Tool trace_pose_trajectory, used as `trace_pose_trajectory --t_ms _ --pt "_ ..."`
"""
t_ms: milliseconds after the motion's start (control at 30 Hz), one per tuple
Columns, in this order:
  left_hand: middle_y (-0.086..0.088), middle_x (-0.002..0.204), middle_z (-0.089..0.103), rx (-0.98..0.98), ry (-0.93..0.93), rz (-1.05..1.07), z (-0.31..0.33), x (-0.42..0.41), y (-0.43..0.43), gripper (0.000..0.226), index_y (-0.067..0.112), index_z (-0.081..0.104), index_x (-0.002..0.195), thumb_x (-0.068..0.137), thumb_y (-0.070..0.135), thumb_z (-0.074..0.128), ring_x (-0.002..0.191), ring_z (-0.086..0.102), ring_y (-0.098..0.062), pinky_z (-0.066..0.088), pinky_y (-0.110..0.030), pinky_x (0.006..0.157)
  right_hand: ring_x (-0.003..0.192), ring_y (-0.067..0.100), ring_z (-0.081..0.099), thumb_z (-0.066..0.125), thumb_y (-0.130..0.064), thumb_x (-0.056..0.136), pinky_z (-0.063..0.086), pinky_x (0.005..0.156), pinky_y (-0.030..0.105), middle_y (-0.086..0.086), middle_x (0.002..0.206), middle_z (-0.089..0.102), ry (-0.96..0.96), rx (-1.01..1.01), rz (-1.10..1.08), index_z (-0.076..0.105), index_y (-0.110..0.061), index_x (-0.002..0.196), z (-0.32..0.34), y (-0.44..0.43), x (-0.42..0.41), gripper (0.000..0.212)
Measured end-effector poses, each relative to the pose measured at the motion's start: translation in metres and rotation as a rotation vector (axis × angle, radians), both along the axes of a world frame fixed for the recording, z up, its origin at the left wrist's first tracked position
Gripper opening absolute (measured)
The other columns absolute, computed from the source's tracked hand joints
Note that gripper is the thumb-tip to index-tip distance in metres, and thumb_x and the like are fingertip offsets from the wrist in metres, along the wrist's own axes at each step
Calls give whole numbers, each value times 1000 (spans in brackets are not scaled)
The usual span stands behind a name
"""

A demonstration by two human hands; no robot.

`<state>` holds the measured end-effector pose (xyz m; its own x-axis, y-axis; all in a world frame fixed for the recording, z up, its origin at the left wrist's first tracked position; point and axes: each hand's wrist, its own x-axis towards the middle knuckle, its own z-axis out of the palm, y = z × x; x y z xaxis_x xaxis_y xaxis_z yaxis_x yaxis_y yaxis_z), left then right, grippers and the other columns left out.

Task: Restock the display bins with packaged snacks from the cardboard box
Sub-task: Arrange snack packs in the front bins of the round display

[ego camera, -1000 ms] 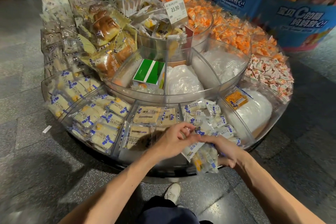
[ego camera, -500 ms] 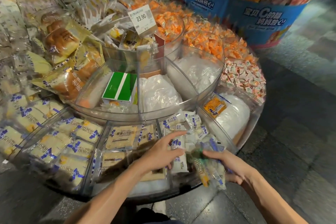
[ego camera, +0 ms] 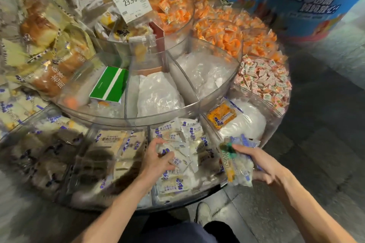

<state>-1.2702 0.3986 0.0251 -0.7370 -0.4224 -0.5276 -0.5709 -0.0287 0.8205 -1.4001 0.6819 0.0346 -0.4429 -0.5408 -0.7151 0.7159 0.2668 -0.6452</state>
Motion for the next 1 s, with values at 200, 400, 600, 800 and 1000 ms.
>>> trace_pose_trajectory --t_ms 200,400,600,800,1000 --pt "-3 108 61 -339 -143 180 -35 18 32 39 27 39 120 93 30 67 62 72 -30 61 -45 60 94 35 73 79 -23 78 62 74 43 26 115 70 -168 -160 -11 61 2 124 5 -20 -17 55" --pt "-12 84 70 -830 -304 -13 -50 25 49 52 14 34 132 99 52 47 79 68 -34 53 -39 67 110 39 66 99 -25 51 57 87 51 32 130 60 -225 -212 143 65 0 127 1 -29 -18 86" --pt "-10 98 72 -983 -439 -143 -38 23 54 72 12 23 148 98 62 37 87 70 -30 54 -37 70 106 36 69 84 -20 73 59 83 46 25 122 67 -201 -177 126 66 -2 124 12 -40 -9 57" --pt "2 85 64 -275 -47 57 5 12 76 61 12 59 108 89 67 43 69 58 -8 47 -25 64 91 31 71 63 -20 85 50 95 49 20 110 72 -123 -180 25 69 -4 114 15 -54 1 33" --pt "15 90 71 128 110 59 39 20 81 22 32 66 106 93 50 61 77 64 5 51 -18 70 111 35 68 59 -22 96 53 94 47 22 120 70 -41 -202 139 67 -2 123 30 -101 21 34"
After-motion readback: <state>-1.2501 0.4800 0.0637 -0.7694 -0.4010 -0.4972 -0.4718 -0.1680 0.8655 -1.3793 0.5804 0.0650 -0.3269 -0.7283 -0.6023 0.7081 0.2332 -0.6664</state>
